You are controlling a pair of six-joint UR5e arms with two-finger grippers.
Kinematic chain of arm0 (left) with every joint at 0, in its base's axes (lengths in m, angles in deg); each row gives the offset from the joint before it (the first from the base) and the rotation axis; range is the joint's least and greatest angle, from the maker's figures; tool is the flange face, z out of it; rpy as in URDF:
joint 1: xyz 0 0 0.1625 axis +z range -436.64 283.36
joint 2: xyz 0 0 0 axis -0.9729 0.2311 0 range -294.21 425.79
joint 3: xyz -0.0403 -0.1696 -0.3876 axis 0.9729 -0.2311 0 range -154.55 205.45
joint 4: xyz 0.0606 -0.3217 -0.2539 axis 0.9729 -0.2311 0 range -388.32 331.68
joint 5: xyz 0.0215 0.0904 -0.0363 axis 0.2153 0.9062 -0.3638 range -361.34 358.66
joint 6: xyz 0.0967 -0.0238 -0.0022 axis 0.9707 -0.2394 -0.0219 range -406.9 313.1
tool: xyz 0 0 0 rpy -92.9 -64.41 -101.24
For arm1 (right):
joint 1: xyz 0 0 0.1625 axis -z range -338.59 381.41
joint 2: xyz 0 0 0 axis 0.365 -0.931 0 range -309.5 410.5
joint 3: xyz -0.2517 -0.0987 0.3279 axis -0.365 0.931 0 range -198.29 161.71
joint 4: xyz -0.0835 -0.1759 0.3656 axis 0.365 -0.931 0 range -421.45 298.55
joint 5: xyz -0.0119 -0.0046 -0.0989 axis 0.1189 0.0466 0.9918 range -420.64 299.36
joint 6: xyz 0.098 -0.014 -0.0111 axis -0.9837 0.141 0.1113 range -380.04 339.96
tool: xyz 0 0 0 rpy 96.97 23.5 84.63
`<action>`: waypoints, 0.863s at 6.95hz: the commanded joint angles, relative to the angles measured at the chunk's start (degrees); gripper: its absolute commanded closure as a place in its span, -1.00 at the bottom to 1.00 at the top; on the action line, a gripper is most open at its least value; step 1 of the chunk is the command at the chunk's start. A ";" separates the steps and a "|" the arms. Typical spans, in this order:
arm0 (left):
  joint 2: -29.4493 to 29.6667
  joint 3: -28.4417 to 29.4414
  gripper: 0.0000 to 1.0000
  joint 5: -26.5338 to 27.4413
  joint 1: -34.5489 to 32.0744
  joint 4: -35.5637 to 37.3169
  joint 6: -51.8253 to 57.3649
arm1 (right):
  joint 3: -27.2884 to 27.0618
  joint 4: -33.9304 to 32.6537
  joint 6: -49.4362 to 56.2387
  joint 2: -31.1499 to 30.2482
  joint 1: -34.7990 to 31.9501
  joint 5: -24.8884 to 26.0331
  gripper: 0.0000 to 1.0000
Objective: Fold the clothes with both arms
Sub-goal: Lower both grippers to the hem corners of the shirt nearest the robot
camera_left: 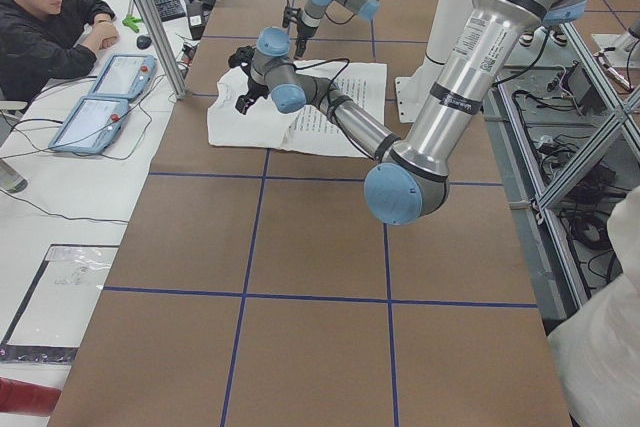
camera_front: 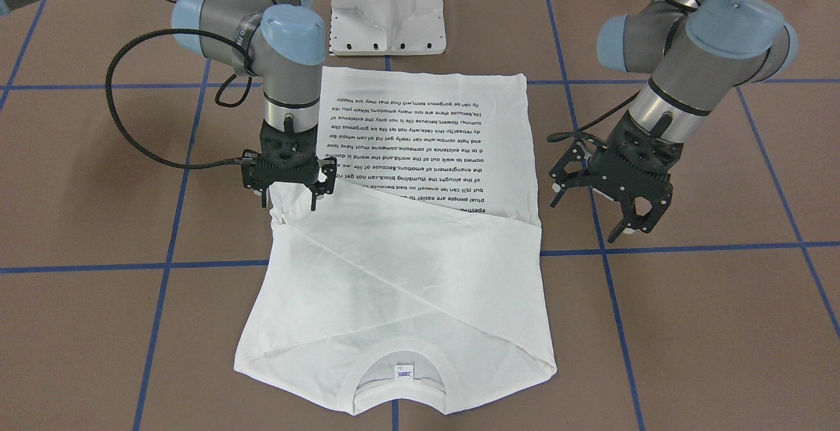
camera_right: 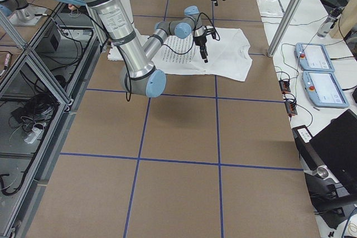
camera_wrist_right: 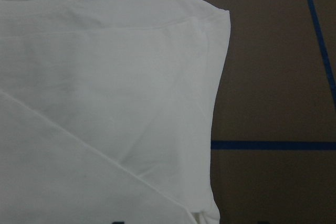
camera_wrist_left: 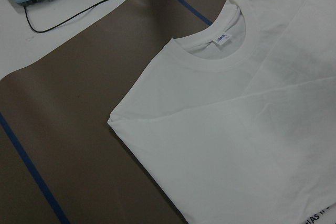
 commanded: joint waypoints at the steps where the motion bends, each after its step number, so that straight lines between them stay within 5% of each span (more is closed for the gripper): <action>1: -6.38 -6.51 -1.00 5.13 6.06 -2.32 -14.79 | -15.16 0.03 -5.05 -10.55 2.31 -1.22 -1.00; 4: -19.76 -20.76 -1.00 14.99 18.37 -2.78 -28.08 | -25.22 0.03 -21.04 -19.80 14.07 6.38 -1.00; 6: -25.31 -23.08 -1.00 24.21 29.52 -2.69 -38.01 | -28.59 0.03 -26.54 -23.44 20.87 12.04 -1.00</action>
